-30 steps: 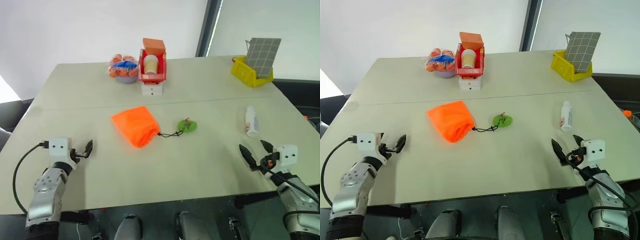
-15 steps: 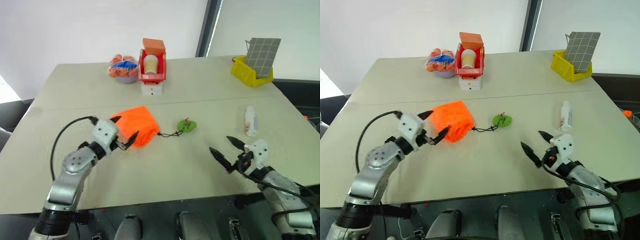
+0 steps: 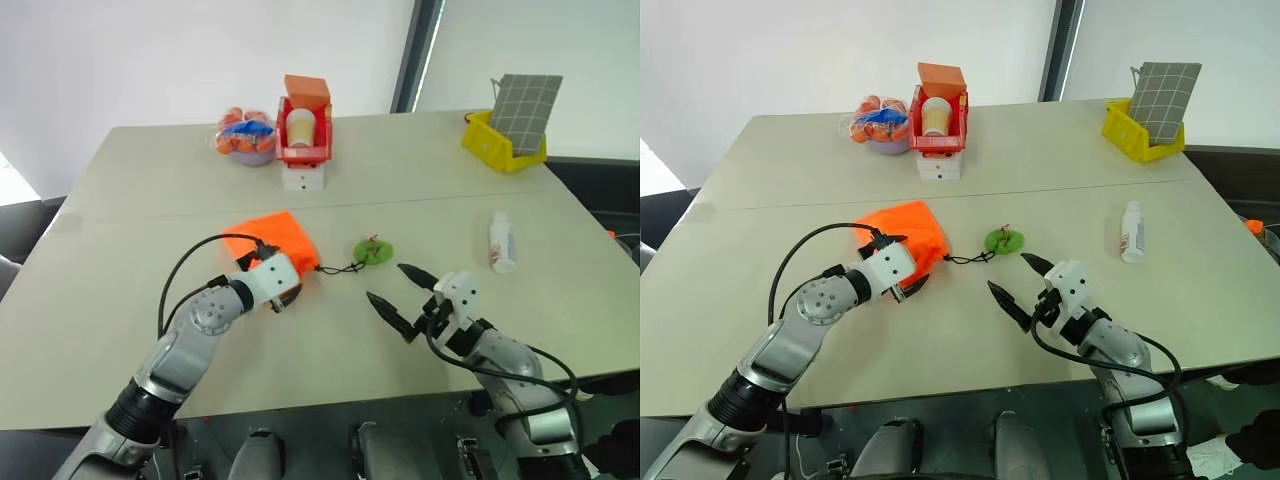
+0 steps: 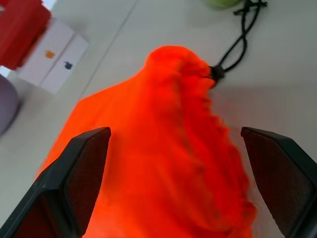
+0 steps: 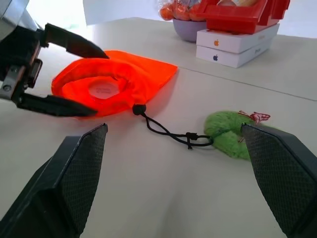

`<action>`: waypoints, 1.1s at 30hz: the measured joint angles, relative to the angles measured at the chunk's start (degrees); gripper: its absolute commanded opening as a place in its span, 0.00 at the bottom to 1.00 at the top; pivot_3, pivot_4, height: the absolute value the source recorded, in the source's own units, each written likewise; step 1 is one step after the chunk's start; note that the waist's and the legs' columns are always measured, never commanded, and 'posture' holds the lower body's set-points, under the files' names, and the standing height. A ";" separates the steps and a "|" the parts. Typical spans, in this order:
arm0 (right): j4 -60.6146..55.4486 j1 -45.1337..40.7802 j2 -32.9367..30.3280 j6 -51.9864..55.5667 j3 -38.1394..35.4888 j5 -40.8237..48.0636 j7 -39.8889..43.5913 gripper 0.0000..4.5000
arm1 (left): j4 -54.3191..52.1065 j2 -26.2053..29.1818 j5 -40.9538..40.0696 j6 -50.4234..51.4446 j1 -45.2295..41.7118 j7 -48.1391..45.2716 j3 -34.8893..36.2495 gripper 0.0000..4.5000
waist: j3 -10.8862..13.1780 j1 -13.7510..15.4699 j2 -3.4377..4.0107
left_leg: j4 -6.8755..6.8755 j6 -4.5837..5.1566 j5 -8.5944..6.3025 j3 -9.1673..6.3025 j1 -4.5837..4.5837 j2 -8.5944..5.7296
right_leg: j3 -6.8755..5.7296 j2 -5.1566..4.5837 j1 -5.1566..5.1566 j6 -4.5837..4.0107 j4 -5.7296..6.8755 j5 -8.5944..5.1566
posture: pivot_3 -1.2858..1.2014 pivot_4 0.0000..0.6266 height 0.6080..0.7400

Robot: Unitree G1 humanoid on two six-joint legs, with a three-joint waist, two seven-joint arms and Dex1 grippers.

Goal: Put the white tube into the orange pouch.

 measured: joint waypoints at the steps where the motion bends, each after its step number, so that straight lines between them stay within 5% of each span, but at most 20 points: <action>1: 0.11 -0.07 0.04 -0.05 -0.03 -0.14 -0.14 1.00 | 0.38 0.00 0.25 0.01 -0.27 0.03 0.03 0.72 | 0.00 0.05 0.00 | 0.01 0.00 0.00 -0.01 0.00 0.00 | 0.00 0.00 0.00 0.00 0.01 0.00 | 0.52 0.24 1.00; 7: 0.26 -0.10 0.10 -0.07 -0.13 -0.87 -1.28 1.00 | 0.83 -1.35 -0.09 0.07 -1.43 0.46 2.31 0.03 | 0.00 0.10 0.00 | 0.04 0.00 0.00 -0.01 -0.03 -0.01 | 0.00 -0.02 0.04 0.00 -0.02 0.00 | 0.52 0.24 1.00; 16: 3.97 -5.43 0.23 3.84 -5.31 -5.00 -12.44 1.00 | 1.18 -5.16 -3.90 3.56 -1.37 0.94 7.44 0.03 | 0.00 0.03 0.00 | 0.11 0.01 0.01 -0.01 0.01 -0.02 | 0.00 0.01 0.06 0.00 0.07 0.02 | 0.52 0.24 1.00; 26: 20.54 -16.57 -0.65 7.46 -14.25 -15.36 -32.93 1.00 | 2.13 -6.78 -5.31 3.57 -1.29 1.41 7.97 0.03 | -0.03 0.11 0.03 | 0.09 0.02 0.02 -0.01 0.00 -0.02 | 0.01 0.02 0.10 -0.21 0.06 0.16 | 0.52 0.24 1.00; 33: 26.50 -17.32 -0.57 12.07 -18.20 -12.88 -34.41 1.00 | 2.42 -6.93 -5.11 3.31 -1.28 1.62 7.87 0.03 | -0.04 -0.28 0.07 | 0.09 0.04 0.03 -0.01 0.05 -0.01 | 0.05 0.07 0.11 -0.17 0.12 0.15 | 0.52 0.24 1.00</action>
